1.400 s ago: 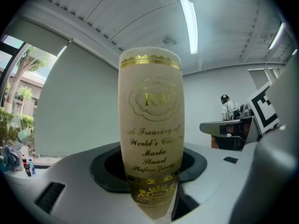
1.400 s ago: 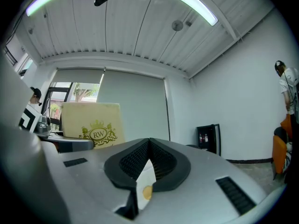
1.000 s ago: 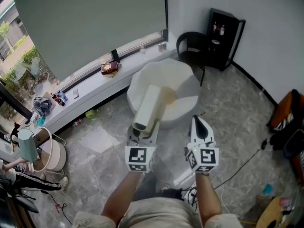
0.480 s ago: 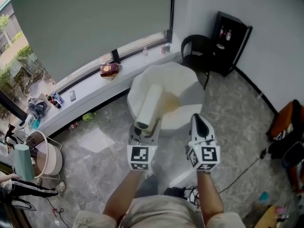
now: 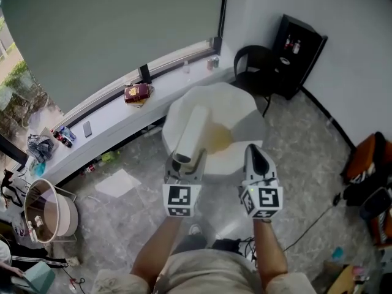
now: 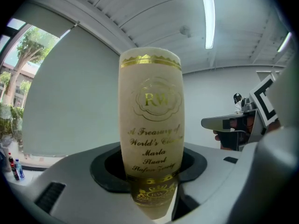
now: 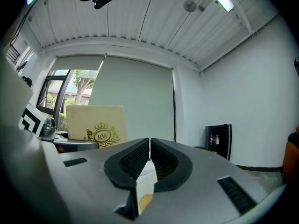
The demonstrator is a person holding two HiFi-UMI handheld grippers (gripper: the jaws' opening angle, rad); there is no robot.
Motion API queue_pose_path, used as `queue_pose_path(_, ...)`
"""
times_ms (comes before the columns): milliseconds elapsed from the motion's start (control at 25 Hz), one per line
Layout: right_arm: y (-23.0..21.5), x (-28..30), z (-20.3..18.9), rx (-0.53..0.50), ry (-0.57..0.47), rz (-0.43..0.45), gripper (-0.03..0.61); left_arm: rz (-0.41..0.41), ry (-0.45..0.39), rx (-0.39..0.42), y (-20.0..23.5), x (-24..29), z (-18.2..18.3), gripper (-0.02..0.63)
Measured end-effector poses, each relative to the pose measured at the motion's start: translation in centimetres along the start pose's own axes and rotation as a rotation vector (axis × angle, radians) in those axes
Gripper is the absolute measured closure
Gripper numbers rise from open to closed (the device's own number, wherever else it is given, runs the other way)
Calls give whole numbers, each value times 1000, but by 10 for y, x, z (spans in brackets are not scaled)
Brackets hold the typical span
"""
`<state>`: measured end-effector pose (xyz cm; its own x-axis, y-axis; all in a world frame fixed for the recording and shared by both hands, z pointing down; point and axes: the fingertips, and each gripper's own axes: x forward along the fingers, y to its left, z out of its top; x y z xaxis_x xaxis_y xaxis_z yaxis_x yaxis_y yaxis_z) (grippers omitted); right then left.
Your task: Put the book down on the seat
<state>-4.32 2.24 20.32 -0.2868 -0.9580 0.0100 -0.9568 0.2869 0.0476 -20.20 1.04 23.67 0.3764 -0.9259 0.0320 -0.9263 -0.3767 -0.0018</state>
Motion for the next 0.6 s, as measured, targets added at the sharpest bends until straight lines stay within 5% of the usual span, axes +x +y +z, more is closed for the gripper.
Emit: queue_pose_path(600, -44, 76, -21, 8, -1, -41, 575, -50, -3, 29, 16, 100, -6, 379)
